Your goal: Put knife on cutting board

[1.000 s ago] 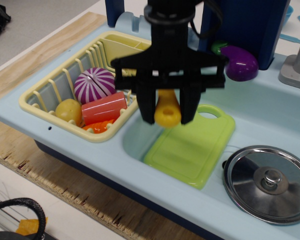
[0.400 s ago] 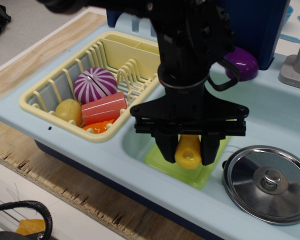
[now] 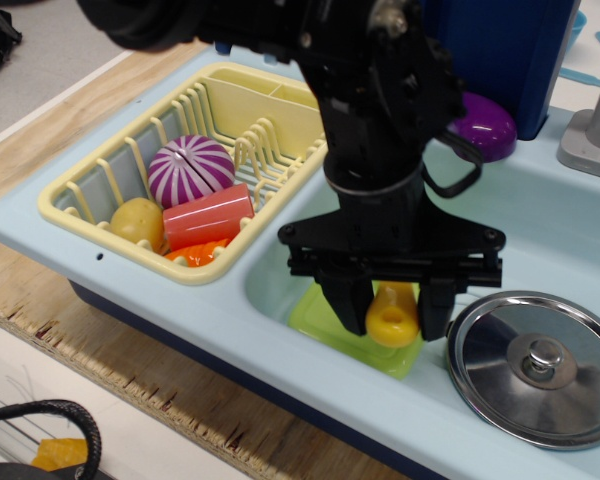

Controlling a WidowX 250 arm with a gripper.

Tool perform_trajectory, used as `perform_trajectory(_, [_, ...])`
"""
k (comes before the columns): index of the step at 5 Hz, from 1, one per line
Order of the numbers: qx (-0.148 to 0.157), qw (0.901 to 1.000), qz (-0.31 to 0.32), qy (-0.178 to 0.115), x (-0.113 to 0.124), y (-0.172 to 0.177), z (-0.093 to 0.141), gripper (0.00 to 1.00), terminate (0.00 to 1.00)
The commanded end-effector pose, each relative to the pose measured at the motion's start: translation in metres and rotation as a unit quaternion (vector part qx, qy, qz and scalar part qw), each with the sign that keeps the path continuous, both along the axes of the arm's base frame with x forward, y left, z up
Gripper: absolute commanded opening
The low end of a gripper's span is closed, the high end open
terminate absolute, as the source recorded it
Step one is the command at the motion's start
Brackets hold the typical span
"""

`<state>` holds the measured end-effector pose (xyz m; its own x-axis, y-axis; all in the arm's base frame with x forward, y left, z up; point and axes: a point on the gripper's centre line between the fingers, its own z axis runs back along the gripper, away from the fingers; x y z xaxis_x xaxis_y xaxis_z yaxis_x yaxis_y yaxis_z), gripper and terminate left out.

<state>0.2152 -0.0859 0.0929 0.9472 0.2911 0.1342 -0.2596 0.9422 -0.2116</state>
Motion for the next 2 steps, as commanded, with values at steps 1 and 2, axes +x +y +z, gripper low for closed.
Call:
perform_trajectory(1, [-0.010, 0.9998, -0.009, -0.012, 0.0069, 0.0041, 0.0025, 1.00, 0.00])
perform_trajectory(2, [-0.010, 0.9998, -0.009, -0.012, 0.0069, 0.0041, 0.0025, 1.00, 1.00])
